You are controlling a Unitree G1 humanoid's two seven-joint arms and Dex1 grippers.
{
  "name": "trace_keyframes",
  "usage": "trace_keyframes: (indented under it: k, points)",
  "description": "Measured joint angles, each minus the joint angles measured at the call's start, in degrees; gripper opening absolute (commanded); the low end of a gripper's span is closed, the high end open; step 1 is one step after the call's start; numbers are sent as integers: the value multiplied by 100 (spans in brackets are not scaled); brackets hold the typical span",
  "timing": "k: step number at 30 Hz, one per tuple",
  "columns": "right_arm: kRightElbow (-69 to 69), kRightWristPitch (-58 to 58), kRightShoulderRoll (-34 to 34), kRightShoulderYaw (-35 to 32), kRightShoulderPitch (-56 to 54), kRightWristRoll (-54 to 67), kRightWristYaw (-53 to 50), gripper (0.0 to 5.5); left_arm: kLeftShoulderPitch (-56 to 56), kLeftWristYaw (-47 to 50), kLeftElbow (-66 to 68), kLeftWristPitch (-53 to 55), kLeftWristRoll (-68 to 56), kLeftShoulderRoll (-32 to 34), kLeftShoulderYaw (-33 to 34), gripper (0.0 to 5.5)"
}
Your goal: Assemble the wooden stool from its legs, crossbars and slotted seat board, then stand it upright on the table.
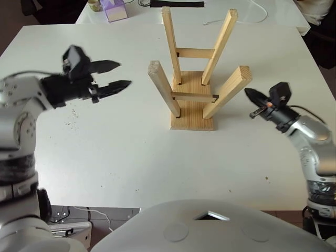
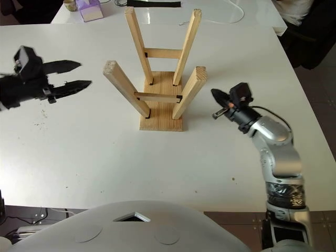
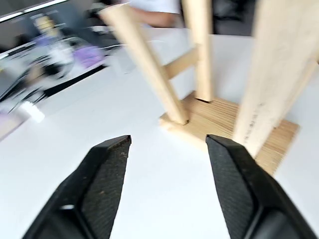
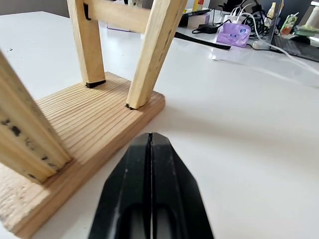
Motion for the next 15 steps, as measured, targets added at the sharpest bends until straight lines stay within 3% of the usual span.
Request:
trace_keyframes:
  k: [4,6,8,11,15]
  points:
    - [-259,5,301,87,78,-283,-545,0,454,1714,-626,68,73,-1438,66,159]
    - [-508,52,375,65,142,-377,-790,0,584,2581,-864,20,382,-2100,-202,129]
    - [-1036,314,480,66,326,-461,-1070,0,1066,3486,-1303,-334,959,-2993,-1014,101]
    - [-1633,648,943,81,386,-506,-1696,0,1520,4042,-1529,-1039,1871,-3363,-1918,59]
    - [-2142,840,1388,277,269,-606,-2217,0,1482,4403,-1529,-1380,2442,-3555,-2386,1]
